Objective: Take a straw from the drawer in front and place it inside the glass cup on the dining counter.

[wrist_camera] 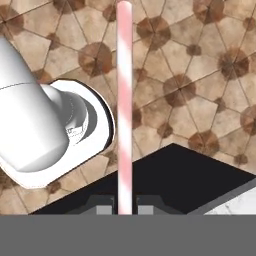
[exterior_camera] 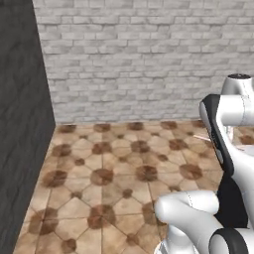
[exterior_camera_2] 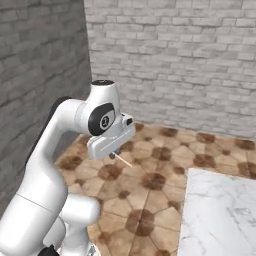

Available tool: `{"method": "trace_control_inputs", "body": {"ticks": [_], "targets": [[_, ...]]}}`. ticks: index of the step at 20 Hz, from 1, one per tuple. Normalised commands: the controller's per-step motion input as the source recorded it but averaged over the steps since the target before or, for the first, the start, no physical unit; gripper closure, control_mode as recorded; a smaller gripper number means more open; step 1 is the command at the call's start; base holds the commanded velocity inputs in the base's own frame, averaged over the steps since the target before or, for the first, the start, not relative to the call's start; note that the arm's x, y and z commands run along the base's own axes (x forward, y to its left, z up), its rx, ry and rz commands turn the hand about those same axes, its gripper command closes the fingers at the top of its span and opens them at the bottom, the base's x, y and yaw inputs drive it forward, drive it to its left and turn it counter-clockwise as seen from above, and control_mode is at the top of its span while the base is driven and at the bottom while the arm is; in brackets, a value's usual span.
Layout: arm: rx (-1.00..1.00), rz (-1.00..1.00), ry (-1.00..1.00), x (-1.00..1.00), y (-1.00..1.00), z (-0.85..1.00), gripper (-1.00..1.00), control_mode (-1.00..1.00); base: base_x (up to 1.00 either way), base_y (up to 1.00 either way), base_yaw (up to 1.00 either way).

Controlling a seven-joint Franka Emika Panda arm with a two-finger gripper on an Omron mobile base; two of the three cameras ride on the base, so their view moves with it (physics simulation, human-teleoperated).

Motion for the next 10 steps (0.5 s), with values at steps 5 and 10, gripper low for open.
{"method": "trace_control_inputs", "body": {"ticks": [5,10], "targets": [[0.00,0.00,0.00,0.00,0.00,0.00,1.00,1.00,1.00,0.18,-0.43],[0.00,0.00,0.00,0.00,0.00,0.00,1.00,1.00,1.00,0.46,-0.49]]}}
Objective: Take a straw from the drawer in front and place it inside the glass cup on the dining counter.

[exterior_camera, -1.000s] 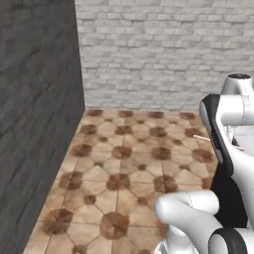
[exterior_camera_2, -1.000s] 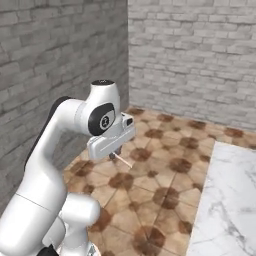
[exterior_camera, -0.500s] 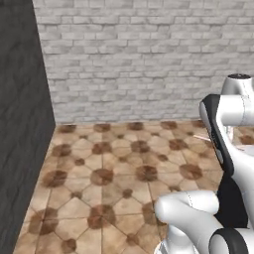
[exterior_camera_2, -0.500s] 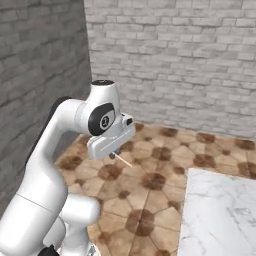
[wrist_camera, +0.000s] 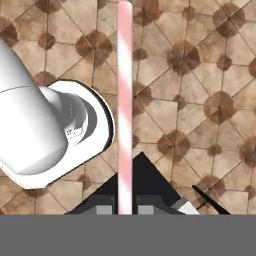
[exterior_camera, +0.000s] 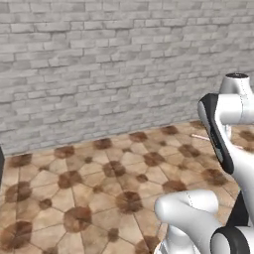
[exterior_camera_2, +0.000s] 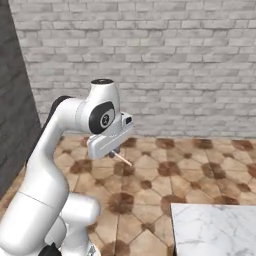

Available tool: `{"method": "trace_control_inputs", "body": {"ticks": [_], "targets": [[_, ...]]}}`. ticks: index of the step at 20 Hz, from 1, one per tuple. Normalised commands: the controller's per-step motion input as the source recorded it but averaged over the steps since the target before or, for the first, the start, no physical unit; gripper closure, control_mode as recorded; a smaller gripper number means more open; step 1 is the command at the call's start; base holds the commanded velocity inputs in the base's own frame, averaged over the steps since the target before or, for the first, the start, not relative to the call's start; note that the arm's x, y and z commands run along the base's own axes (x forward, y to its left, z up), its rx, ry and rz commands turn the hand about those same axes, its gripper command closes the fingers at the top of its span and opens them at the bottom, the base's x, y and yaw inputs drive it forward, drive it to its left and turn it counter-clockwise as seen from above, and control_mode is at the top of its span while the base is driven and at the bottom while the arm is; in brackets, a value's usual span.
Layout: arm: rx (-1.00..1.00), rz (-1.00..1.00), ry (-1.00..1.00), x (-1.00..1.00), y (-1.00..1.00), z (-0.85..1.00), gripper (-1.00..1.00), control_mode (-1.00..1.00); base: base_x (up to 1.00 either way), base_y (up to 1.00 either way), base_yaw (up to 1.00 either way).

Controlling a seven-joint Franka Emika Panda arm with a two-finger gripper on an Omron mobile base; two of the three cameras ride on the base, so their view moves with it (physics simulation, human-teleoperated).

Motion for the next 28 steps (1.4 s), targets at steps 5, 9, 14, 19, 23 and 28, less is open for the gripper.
{"method": "trace_control_inputs", "body": {"ticks": [5,9,14,19,23,28], "targets": [[0.00,0.00,0.00,0.00,0.00,0.00,1.00,1.00,1.00,0.64,-0.53],[0.00,0.00,0.00,0.00,0.00,0.00,1.00,1.00,1.00,0.66,-0.56],[0.00,0.00,0.00,0.00,0.00,0.00,1.00,1.00,1.00,0.60,-0.60],[0.00,0.00,0.00,0.00,0.00,0.00,1.00,1.00,1.00,0.60,-0.61],[0.00,0.00,0.00,0.00,0.00,0.00,1.00,1.00,1.00,0.58,-0.61],[0.00,0.00,0.00,0.00,0.00,0.00,1.00,1.00,0.99,0.50,-0.62]]}}
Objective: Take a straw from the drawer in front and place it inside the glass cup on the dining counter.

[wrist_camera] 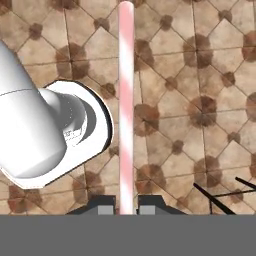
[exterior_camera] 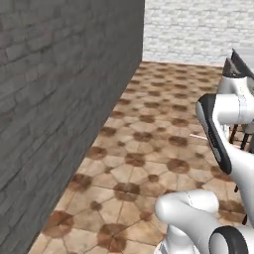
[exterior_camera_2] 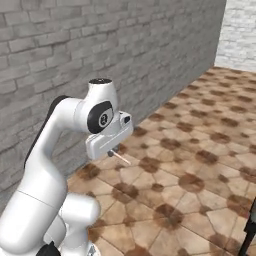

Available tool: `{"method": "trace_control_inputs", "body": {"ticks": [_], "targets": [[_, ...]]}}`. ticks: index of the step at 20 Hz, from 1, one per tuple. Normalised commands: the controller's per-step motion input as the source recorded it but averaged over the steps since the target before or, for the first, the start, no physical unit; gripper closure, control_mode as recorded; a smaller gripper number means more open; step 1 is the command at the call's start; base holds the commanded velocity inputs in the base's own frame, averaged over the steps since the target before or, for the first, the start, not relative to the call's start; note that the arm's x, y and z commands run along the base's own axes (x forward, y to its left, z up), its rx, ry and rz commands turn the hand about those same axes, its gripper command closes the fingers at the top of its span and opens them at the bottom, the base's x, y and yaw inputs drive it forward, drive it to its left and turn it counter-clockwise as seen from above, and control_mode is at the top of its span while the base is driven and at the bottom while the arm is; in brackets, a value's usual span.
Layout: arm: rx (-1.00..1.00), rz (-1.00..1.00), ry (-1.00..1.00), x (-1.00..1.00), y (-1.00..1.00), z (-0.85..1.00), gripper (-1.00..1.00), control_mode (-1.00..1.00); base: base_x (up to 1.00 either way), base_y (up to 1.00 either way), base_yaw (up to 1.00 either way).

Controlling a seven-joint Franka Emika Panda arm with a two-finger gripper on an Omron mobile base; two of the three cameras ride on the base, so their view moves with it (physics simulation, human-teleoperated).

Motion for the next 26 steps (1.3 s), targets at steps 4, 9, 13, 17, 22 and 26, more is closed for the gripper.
{"method": "trace_control_inputs", "body": {"ticks": [4,9,13,17,22,26], "targets": [[0.00,0.00,0.00,0.00,0.00,0.00,1.00,1.00,0.99,0.44,-0.62],[0.00,0.00,0.00,0.00,0.00,0.00,1.00,1.00,0.97,0.39,-0.62],[0.00,0.00,0.00,0.00,0.00,0.00,1.00,1.00,0.96,0.34,-0.62],[0.00,0.00,0.00,0.00,0.00,0.00,1.00,1.00,0.88,0.23,-0.63],[0.00,0.00,0.00,0.00,0.00,0.00,1.00,1.00,0.81,0.14,-0.64],[0.00,0.00,0.00,0.00,0.00,0.00,1.00,1.00,0.81,0.13,-0.65]]}}
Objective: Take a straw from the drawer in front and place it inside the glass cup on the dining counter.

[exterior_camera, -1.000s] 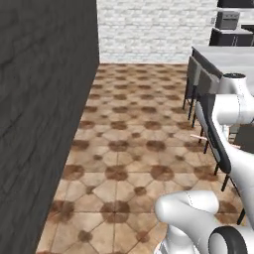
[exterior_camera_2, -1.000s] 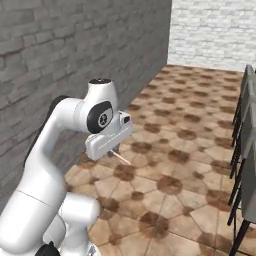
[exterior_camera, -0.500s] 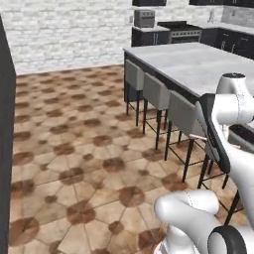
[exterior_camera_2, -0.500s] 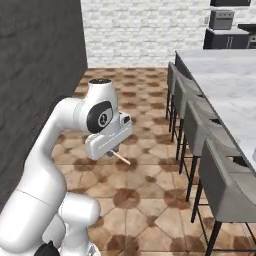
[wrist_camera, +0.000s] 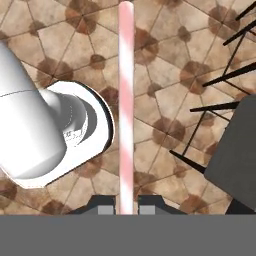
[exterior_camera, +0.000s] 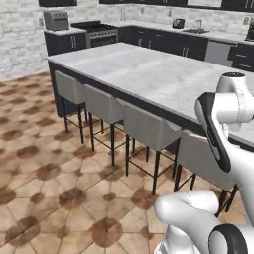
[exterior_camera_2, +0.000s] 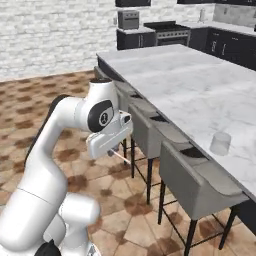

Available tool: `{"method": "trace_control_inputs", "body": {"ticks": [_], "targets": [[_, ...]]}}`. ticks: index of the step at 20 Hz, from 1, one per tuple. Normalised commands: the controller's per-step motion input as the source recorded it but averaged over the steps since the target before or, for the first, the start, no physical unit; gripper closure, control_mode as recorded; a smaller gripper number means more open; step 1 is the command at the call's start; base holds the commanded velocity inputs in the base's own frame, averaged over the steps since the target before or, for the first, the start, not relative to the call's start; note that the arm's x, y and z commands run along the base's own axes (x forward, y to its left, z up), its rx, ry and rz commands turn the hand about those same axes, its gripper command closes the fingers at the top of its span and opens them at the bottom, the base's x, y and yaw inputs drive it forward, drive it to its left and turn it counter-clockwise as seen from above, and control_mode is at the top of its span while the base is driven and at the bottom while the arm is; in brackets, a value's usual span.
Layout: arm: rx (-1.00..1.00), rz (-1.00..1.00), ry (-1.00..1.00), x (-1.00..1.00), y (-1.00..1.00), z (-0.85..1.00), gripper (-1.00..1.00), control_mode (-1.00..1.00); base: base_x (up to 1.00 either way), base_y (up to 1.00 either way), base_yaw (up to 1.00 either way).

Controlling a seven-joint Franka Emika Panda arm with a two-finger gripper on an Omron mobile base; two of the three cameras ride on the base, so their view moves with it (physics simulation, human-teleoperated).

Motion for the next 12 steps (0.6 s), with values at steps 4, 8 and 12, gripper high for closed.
{"method": "trace_control_inputs", "body": {"ticks": [4,8,12], "targets": [[0.00,0.00,0.00,0.00,0.00,0.00,1.00,1.00,0.82,0.22,-0.64],[0.00,0.00,0.00,0.00,0.00,0.00,1.00,1.00,0.76,0.41,-0.64],[0.00,0.00,0.00,0.00,0.00,0.00,1.00,1.00,0.73,0.37,-0.60]]}}
